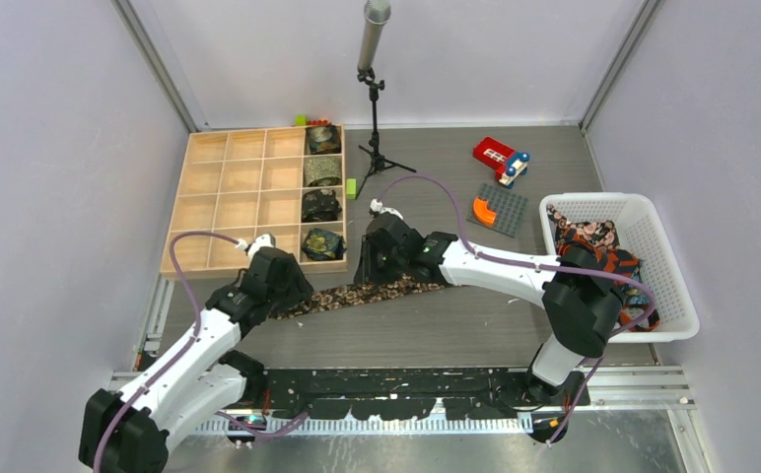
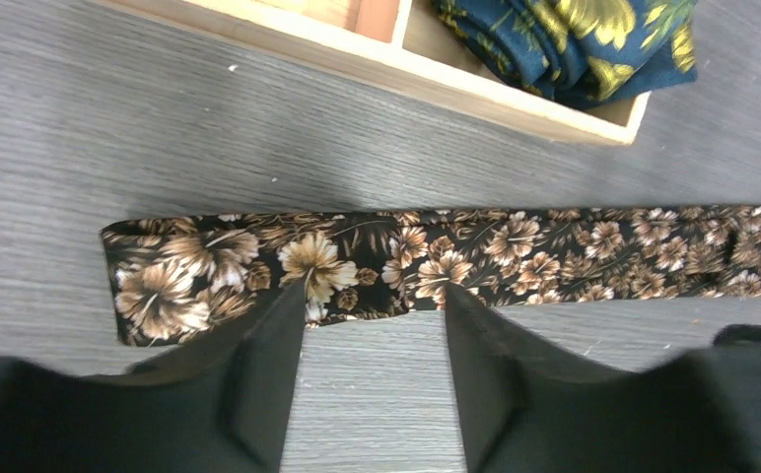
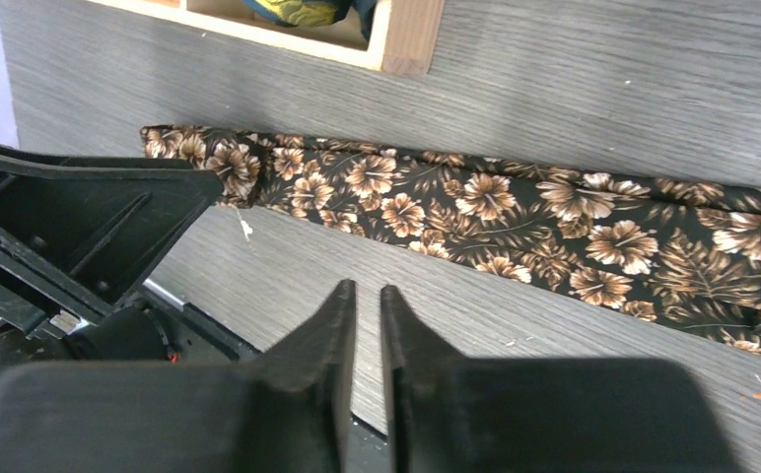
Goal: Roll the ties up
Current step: Roll the tie at the center of the board.
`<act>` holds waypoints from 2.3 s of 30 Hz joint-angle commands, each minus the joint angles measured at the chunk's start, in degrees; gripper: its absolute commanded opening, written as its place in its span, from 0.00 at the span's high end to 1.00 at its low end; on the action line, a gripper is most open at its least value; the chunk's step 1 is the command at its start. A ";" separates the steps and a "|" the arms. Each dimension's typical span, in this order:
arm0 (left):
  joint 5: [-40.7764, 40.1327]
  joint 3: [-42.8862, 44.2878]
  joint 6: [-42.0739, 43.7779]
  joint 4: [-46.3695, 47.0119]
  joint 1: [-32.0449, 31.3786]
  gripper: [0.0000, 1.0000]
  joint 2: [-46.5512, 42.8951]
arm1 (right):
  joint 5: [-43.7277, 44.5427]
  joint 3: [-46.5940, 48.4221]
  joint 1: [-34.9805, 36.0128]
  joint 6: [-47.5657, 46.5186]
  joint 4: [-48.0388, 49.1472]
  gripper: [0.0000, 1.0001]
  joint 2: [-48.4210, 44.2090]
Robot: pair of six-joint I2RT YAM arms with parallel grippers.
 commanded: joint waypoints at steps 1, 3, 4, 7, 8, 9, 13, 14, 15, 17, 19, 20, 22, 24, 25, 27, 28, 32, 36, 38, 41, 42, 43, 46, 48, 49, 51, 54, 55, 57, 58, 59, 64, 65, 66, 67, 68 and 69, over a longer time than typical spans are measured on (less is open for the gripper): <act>-5.82 4.17 2.65 -5.86 -0.25 0.32 -6.03 | -2.29 2.84 0.75 0.68 2.17 0.58 -1.33; -9.39 3.95 1.46 -8.40 -0.15 0.22 -9.21 | -1.88 5.21 1.71 0.67 0.68 0.50 -0.30; -10.75 4.04 0.78 -9.66 -0.15 0.22 -10.67 | -1.52 6.67 2.34 0.58 -0.14 0.48 0.38; -12.86 5.15 0.54 -13.56 -0.15 0.25 -14.46 | -0.64 12.00 4.09 0.71 -3.15 0.43 3.61; -13.71 5.83 0.65 -14.83 -0.15 0.25 -15.36 | -0.50 13.26 4.39 0.84 -3.94 0.42 5.01; -14.64 6.80 1.01 -16.33 -0.15 0.26 -16.28 | -0.04 15.91 5.02 1.20 -5.11 0.41 6.37; -18.03 10.46 2.30 -20.82 -0.15 0.27 -19.72 | 0.10 24.02 6.52 2.28 -10.40 0.41 13.48; -17.97 11.04 2.44 -21.04 -0.15 0.28 -20.65 | 0.10 26.17 6.77 2.56 -11.68 0.41 15.29; -18.12 11.62 2.47 -21.52 -0.15 0.28 -21.44 | 0.10 28.15 6.98 2.81 -13.03 0.41 16.90; -18.92 12.81 2.71 -23.12 -0.15 0.29 -23.17 | 0.10 31.59 7.12 3.74 -15.18 0.40 20.00; -19.00 13.62 3.35 -23.85 -0.15 0.30 -24.53 | 0.10 34.53 7.13 4.16 -16.77 0.40 22.84; -18.90 13.98 3.69 -23.99 -0.15 0.30 -25.10 | 0.10 36.07 7.10 4.16 -17.64 0.40 24.17; -18.53 14.69 4.58 -24.47 -0.15 0.30 -25.92 | -0.32 39.27 7.10 3.36 -19.48 0.40 26.96; -18.14 15.51 5.49 -25.12 -0.15 0.30 -26.22 | -1.34 42.53 7.07 2.52 -21.20 0.41 29.53; -17.96 15.96 5.92 -25.47 -0.15 0.30 -26.22 | -1.88 43.69 7.11 2.15 -21.88 0.42 30.62; -17.48 16.64 6.66 -25.90 -0.15 0.30 -26.15 | -2.65 45.59 7.13 1.91 -22.97 0.43 32.33; -17.39 16.90 7.08 -26.05 -0.15 0.30 -26.22 | -2.93 46.55 7.13 1.94 -23.41 0.43 33.00; -17.07 16.76 7.82 -25.75 -0.13 0.31 -26.95 | -3.71 48.80 7.13 1.87 -25.19 0.45 35.38; -16.77 16.38 8.06 -25.10 -0.15 0.31 -27.21 | -4.36 50.28 7.23 2.18 -26.31 0.53 37.02; -16.71 16.29 8.10 -25.03 -0.16 0.31 -27.20 | -4.50 50.39 7.26 2.48 -26.32 0.57 37.14; -16.74 16.20 8.14 -24.91 -0.15 0.31 -27.41 | -4.98 50.55 7.30 2.70 -26.04 0.59 37.42; -16.71 16.15 8.06 -24.91 -0.15 0.31 -27.46 | -5.19 50.56 7.31 2.74 -25.98 0.61 37.45; -16.70 16.07 8.05 -24.83 -0.15 0.31 -27.65 | -5.30 50.57 7.36 2.82 -25.75 0.64 37.58; -17.14 15.86 7.68 -24.94 -0.15 0.28 -28.02 | -5.84 50.57 7.36 3.15 -24.87 0.84 37.25; -17.87 15.76 6.97 -25.41 -0.19 0.26 -28.31 | -6.64 49.96 7.42 3.56 -22.76 0.97 36.59; -18.29 15.76 6.76 -25.62 -0.15 0.25 -28.41 | -7.38 49.41 7.43 3.74 -20.85 0.99 36.05; -18.73 16.05 6.47 -26.09 -0.15 0.25 -28.52 | -9.86 47.18 7.57 4.66 -14.92 1.00 34.66; -18.85 16.59 6.17 -26.98 -0.15 0.25 -28.32 | -14.26 42.37 7.81 6.98 -2.30 1.00 32.54; -18.81 16.75 6.17 -27.27 -0.15 0.25 -28.17 | -14.58 40.27 7.98 7.77 1.99 1.00 32.10; -18.73 17.10 6.17 -27.67 -0.15 0.25 -28.00 | -14.47 35.42 8.48 9.24 12.70 1.00 31.68; -18.71 17.18 6.17 -27.80 -0.15 0.25 -27.92 | -14.12 32.96 8.67 10.07 17.78 1.00 31.88; -18.80 17.38 6.17 -28.07 -0.15 0.25 -27.85 | -13.63 30.64 8.73 10.59 22.84 1.00 32.27; -18.40 18.27 6.04 -29.32 -0.15 0.28 -26.84 | -6.15 18.42 8.80 11.67 38.29 1.00 30.88; -18.18 18.38 5.93 -29.58 -0.15 0.29 -26.43 | -4.66 16.12 8.76 11.16 40.08 1.00 29.99; -17.86 18.39 5.90 -29.58 -0.15 0.29 -26.02 | -3.15 14.01 8.80 10.32 41.76 1.00 29.10; -17.29 18.39 5.83 -29.56 -0.15 0.31 -25.41 | -1.64 11.75 8.81 9.58 42.92 1.00 28.07; -16.65 18.47 5.75 -29.62 -0.15 0.34 -24.67 | -0.32 9.79 8.82 8.53 43.64 1.00 27.01; -16.10 18.56 5.73 -29.64 -0.15 0.36 -23.81 | 1.58 8.17 8.71 7.67 44.23 1.00 25.96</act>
